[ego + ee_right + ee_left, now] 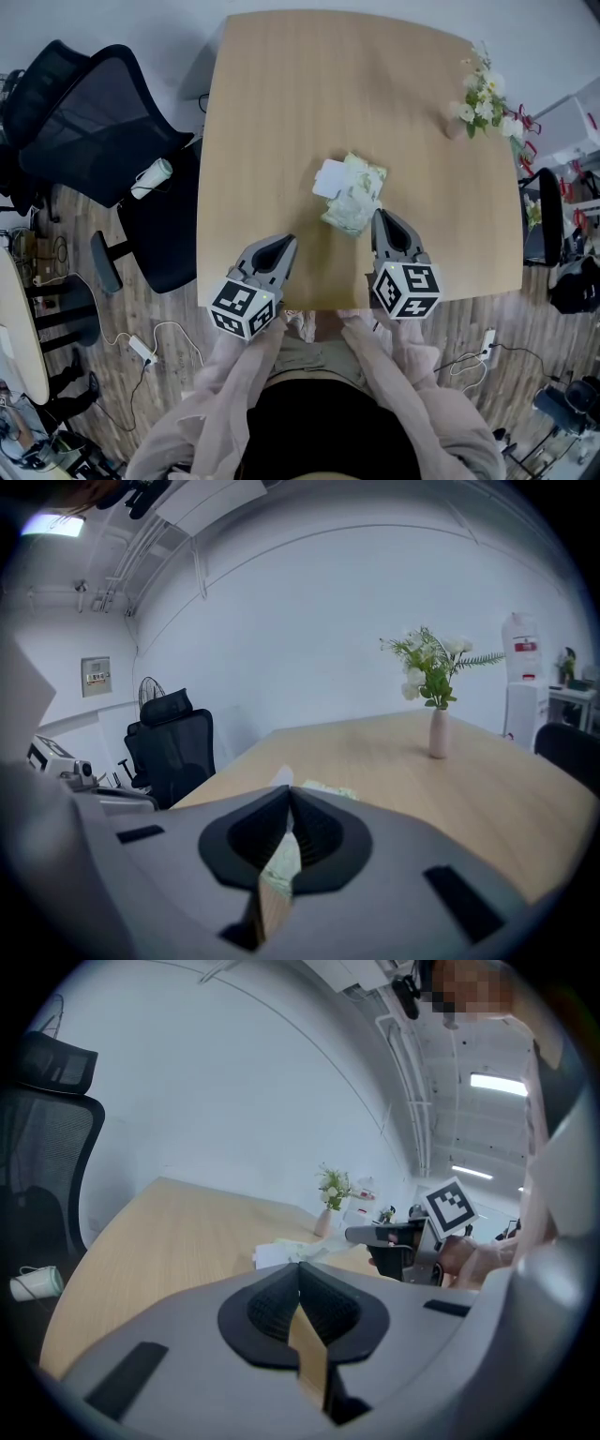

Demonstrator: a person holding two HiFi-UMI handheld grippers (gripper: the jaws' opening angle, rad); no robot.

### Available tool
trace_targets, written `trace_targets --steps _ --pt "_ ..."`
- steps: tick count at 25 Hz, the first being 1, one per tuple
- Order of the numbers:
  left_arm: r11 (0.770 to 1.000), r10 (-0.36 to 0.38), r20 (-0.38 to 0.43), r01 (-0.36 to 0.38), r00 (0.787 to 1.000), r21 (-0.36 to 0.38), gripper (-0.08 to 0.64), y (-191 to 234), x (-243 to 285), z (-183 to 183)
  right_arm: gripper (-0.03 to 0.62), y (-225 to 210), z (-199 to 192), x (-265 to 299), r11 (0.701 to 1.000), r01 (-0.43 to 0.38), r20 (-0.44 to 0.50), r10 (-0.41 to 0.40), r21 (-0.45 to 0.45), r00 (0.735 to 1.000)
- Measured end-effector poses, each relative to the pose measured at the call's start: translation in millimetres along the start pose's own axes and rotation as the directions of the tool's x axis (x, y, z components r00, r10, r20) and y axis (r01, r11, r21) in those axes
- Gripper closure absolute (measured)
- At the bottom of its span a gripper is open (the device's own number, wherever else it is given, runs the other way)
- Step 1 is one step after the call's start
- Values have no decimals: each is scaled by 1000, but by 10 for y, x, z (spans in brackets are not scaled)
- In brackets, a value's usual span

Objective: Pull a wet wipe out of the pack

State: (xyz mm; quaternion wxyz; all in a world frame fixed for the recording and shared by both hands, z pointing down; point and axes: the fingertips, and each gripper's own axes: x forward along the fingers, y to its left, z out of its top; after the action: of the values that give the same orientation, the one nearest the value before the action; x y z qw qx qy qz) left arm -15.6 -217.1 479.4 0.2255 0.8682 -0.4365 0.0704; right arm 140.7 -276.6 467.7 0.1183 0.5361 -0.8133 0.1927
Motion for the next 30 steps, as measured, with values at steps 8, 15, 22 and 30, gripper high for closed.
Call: trace_targets --steps 8,15,22,30 --pt "1000 -8 4 8 1000 7 548 -45 -64 -11 580 3 21 -114 1000 15 19 -15 5 1000" --pt "1000 -16 11 16 1000 13 548 -61 -114 -6 580 38 1 -194 1000 27 23 -28 9 999" --pt "1000 -25 12 25 1000 16 548 -93 -158 -24 580 57 0 -275 999 37 31 -37 7 999" --pt "999 -37 12 37 999 23 548 -124 -223 -43 580 124 -15 -370 999 43 40 -44 13 998"
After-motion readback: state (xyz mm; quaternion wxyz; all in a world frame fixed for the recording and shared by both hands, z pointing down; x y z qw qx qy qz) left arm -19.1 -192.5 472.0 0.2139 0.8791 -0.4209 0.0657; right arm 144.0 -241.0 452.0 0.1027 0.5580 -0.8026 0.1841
